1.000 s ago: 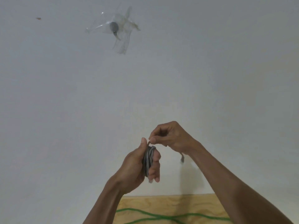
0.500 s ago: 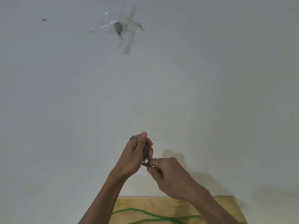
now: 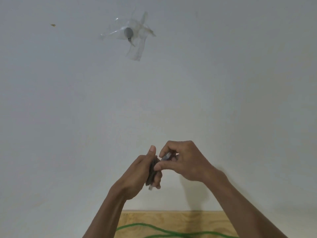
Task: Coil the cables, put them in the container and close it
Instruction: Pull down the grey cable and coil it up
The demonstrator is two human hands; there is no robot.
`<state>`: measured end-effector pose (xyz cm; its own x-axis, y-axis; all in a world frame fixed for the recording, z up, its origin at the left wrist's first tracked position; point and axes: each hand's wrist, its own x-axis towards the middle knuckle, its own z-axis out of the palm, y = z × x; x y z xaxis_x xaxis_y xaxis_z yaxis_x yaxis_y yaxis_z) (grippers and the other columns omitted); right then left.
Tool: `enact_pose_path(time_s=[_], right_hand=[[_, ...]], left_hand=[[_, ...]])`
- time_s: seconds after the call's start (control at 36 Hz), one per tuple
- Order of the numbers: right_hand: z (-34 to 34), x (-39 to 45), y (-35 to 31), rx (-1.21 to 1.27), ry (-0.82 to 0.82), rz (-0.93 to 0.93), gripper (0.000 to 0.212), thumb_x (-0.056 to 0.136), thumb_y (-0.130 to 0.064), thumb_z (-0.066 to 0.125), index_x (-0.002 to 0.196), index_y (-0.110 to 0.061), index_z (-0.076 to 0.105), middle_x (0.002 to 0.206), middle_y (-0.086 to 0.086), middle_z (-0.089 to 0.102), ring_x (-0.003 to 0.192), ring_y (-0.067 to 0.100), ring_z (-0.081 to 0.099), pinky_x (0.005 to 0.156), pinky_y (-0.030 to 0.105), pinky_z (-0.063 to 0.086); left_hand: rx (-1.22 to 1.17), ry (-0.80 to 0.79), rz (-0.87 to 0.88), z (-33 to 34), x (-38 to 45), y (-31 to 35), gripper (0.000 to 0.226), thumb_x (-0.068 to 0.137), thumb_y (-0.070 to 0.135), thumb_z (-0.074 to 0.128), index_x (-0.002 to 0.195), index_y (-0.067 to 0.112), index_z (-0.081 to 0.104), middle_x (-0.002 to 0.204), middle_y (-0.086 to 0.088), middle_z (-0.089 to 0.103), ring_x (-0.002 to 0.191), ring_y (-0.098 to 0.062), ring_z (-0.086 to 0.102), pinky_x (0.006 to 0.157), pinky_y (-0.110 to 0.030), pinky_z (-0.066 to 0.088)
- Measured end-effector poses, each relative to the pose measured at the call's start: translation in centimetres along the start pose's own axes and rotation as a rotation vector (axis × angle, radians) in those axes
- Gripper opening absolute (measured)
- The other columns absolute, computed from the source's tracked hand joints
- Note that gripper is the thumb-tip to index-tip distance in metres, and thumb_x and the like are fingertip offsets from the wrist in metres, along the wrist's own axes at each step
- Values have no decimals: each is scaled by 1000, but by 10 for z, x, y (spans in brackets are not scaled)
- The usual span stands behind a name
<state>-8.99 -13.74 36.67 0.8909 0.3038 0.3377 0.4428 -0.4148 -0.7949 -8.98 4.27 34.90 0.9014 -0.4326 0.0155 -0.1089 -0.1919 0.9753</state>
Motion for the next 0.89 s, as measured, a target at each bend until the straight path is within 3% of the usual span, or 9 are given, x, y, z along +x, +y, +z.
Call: enact_pose_path(time_s=[0.11, 0.17, 0.25, 0.33, 0.47, 0.61, 0.69, 0.78, 0.89], right_hand=[[7, -2, 16, 280, -62, 16, 19, 77, -19, 85, 81, -15, 67, 108, -3, 64, 92, 22, 66, 80, 35, 58], [13, -6, 21, 486, -147, 36, 18, 82, -12, 79, 82, -14, 62, 120, -1, 66, 93, 20, 68, 89, 39, 55], [20, -14, 19, 627, -182, 37, 20, 84, -12, 74, 83, -12, 55, 95, 1, 73, 74, 17, 66, 81, 34, 52], [23, -16, 14, 576, -101, 6, 20, 87, -9, 72, 86, -9, 52, 91, 9, 71, 73, 21, 65, 79, 35, 54], [33, -12, 18, 548, -2, -17, 21, 91, -21, 71, 89, -13, 52, 71, 18, 64, 67, 36, 67, 67, 45, 54], [34, -9, 16, 627, 18, -8, 19, 94, -16, 66, 90, -9, 48, 65, 16, 59, 51, 37, 65, 51, 38, 50], [34, -8, 16, 583, 66, -12, 24, 92, -19, 69, 93, -5, 50, 66, 19, 61, 52, 34, 63, 52, 38, 50], [35, -8, 18, 470, 158, -3, 21, 86, -16, 75, 88, -9, 56, 77, 7, 65, 70, 21, 65, 64, 31, 53], [39, -5, 20, 390, 258, 38, 18, 84, -15, 78, 83, -17, 61, 78, -3, 64, 74, 13, 62, 72, 27, 50]], left_hand=[[-209, -85, -93, 3, -7, 7, 65, 100, 59, 29, 61, 13, 53, 49, -7, 34, 42, -20, 37, 54, -34, 41], [-277, -137, -131, 3, -10, 12, 62, 98, 61, 32, 65, 13, 53, 49, -4, 27, 40, -17, 29, 47, -28, 40], [-319, -208, -148, 1, -13, 15, 60, 95, 64, 35, 70, 12, 52, 48, -2, 25, 37, -16, 26, 45, -25, 38], [-309, -193, -140, 1, -12, 15, 62, 96, 64, 35, 68, 11, 52, 48, -4, 27, 36, -18, 29, 46, -27, 42], [-226, -8, -104, 11, -5, 12, 70, 95, 64, 40, 52, 10, 48, 41, -8, 34, 34, -23, 39, 56, -38, 51], [-207, 230, -61, 23, 1, 9, 74, 94, 63, 49, 45, 7, 49, 37, -13, 39, 35, -26, 48, 63, -50, 50], [-204, 375, 12, 31, 3, 7, 78, 94, 62, 50, 55, -5, 62, 38, -13, 44, 37, -26, 50, 55, -45, 48], [-149, 535, 83, 31, 5, 1, 73, 95, 63, 47, 63, 3, 74, 41, -15, 52, 41, -25, 52, 45, -33, 40], [-39, 672, 228, 36, 6, -11, 64, 103, 52, 40, 64, 16, 74, 46, -4, 46, 47, -18, 44, 49, -34, 37]])
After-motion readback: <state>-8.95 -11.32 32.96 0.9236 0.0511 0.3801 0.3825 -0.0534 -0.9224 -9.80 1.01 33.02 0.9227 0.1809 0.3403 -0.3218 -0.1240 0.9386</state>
